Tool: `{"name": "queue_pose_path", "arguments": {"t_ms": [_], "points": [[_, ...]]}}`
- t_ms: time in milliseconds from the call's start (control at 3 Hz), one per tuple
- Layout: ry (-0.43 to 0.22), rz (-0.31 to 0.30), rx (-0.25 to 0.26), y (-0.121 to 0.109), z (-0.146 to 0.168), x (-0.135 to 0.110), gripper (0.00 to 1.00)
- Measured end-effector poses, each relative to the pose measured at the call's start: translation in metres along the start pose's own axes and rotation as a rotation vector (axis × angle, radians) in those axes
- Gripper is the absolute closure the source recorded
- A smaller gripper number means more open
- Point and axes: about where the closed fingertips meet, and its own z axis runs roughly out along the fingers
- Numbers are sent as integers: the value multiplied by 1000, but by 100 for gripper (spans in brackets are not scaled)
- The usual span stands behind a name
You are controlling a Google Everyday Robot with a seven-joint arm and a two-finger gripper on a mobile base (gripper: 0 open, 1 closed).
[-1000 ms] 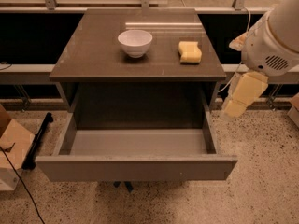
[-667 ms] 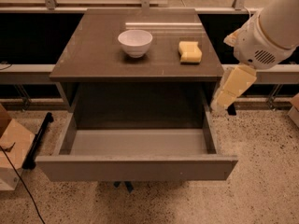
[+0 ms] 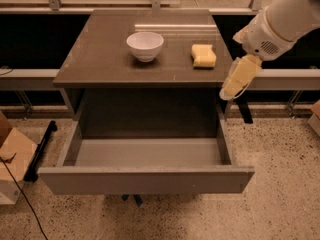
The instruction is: Place sponge into top drawer
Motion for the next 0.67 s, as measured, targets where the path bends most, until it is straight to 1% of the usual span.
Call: {"name": "queue_pose_path", "arguments": {"t_ms": [333, 667], "points": [[-8, 2, 9, -6, -3, -2, 0], [-26, 40, 60, -16, 6, -13, 0]]}}
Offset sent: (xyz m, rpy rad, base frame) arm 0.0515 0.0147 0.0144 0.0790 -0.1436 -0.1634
